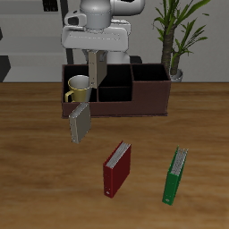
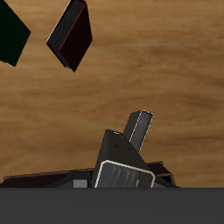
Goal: Place the white-yellow mug into the back desk caddy's left compartment and place the right yellow book into the back desk caddy's right compartment
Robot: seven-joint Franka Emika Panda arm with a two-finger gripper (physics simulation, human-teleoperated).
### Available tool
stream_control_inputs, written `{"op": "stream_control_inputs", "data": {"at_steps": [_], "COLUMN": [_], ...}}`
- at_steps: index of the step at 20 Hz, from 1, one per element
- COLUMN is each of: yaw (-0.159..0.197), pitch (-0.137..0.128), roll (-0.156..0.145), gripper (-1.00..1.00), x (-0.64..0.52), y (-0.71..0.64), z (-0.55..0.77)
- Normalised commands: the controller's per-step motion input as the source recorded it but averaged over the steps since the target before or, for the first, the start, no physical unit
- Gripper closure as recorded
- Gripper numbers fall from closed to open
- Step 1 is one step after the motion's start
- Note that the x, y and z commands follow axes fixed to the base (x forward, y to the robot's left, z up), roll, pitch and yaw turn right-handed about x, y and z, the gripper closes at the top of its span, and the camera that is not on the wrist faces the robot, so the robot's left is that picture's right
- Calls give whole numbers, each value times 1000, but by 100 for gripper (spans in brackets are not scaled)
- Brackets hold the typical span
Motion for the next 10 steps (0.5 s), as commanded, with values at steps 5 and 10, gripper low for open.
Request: {"op": "stream_control_inputs", "data": {"at_steps": [5, 10], "yaw": [79, 53], "pitch": [13, 23], "roll": [27, 61], "gripper": [100, 100], "x": [-446, -668], "y": [378, 623], "z": [117, 49]}}
